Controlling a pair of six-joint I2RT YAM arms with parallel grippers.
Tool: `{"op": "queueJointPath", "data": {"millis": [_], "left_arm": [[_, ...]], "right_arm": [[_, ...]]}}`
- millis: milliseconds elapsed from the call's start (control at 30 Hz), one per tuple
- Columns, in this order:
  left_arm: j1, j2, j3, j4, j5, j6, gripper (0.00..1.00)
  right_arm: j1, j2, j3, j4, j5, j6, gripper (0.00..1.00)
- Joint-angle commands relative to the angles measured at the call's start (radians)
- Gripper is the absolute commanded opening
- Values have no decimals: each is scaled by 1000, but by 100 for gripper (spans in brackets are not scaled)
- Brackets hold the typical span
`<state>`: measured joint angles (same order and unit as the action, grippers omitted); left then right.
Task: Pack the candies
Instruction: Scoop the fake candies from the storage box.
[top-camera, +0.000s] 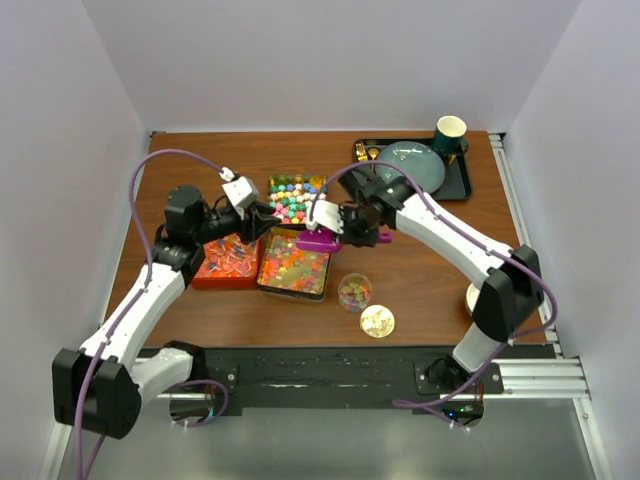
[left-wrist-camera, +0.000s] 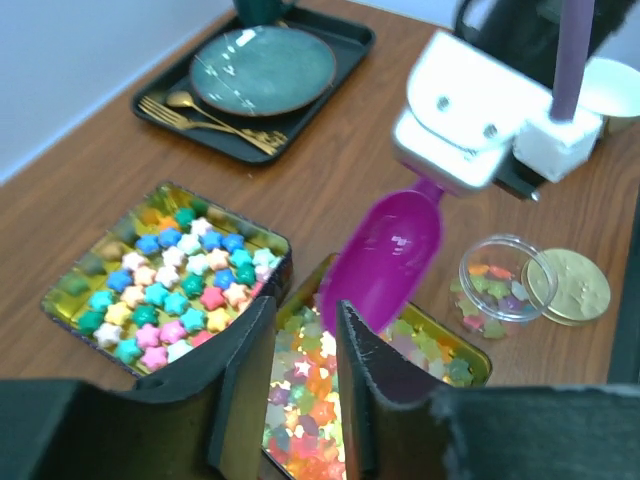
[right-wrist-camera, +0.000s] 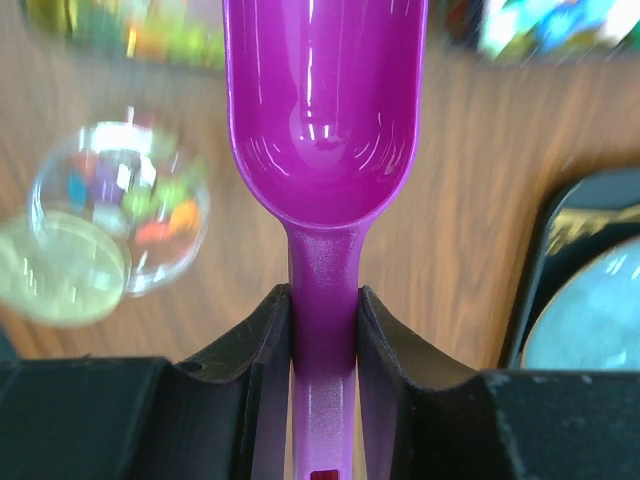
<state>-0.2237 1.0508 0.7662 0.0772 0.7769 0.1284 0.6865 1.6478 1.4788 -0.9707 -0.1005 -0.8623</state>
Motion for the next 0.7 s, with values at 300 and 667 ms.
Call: {"op": "queueJointPath", "data": {"millis": [300, 667], "left_arm": [[-17, 107, -31, 111, -40, -56, 41], [-16, 107, -33, 24, -88, -21, 42]], "right_arm": [[4, -11, 239, 59, -249, -1, 0], [5, -117, 227, 104, -340, 31, 0]]}}
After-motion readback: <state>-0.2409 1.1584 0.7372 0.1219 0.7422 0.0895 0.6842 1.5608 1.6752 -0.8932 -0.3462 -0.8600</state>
